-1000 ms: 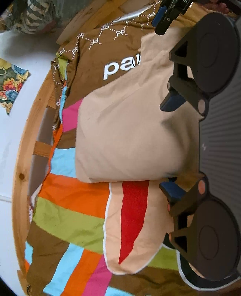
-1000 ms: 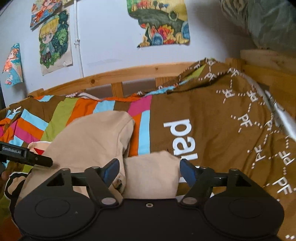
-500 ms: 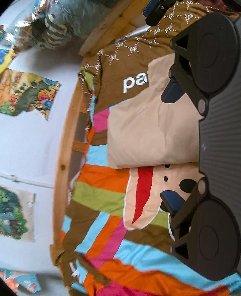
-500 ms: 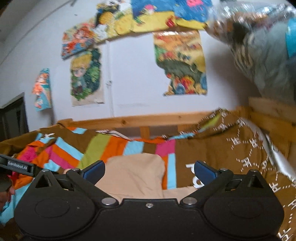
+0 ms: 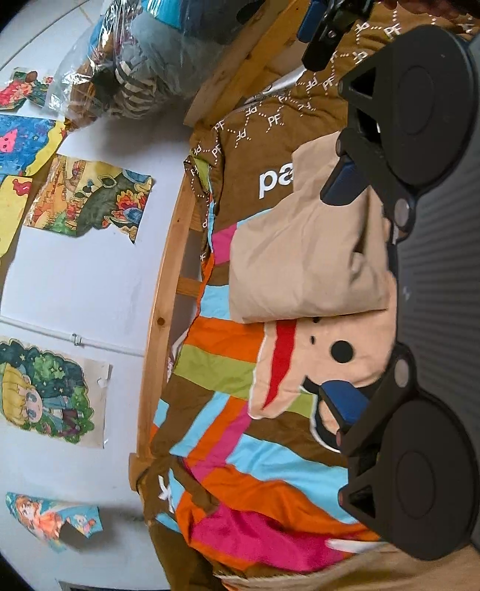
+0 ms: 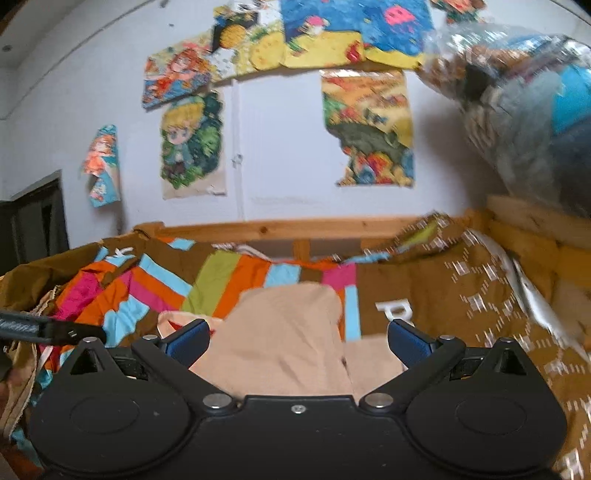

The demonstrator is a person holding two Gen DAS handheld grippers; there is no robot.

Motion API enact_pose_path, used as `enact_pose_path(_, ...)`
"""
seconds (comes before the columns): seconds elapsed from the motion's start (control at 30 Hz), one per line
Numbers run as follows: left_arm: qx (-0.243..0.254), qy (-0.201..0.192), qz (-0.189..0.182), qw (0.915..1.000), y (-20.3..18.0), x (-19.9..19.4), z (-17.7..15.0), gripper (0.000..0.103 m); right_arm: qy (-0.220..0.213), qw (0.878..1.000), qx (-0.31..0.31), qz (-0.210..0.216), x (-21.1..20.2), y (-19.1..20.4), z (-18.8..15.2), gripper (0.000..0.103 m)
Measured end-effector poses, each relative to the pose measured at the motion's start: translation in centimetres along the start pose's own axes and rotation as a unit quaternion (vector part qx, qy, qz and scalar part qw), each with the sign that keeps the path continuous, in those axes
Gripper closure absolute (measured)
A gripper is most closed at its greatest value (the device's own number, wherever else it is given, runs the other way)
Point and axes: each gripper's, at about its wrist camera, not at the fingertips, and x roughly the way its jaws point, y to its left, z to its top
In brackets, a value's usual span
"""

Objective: Fold large clothes

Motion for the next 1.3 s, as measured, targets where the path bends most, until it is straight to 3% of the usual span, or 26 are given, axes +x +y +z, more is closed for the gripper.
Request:
enact_pose_path(0.3, -0.011, 0.029, -0.003, 0.9995, 0.9, -1.5, -4.6, 0.001, 0.047, 0.997, 0.004, -0.053, -2.3, -0.2, -4.0, 0.001)
enact_pose_path(1.3, -0.003, 0.03, 0.007, 0.9995, 1.1, -0.9, -4.8, 0.001, 0.06, 0.997, 0.009, -0.053, -1.9, 0.1, -4.2, 0.001)
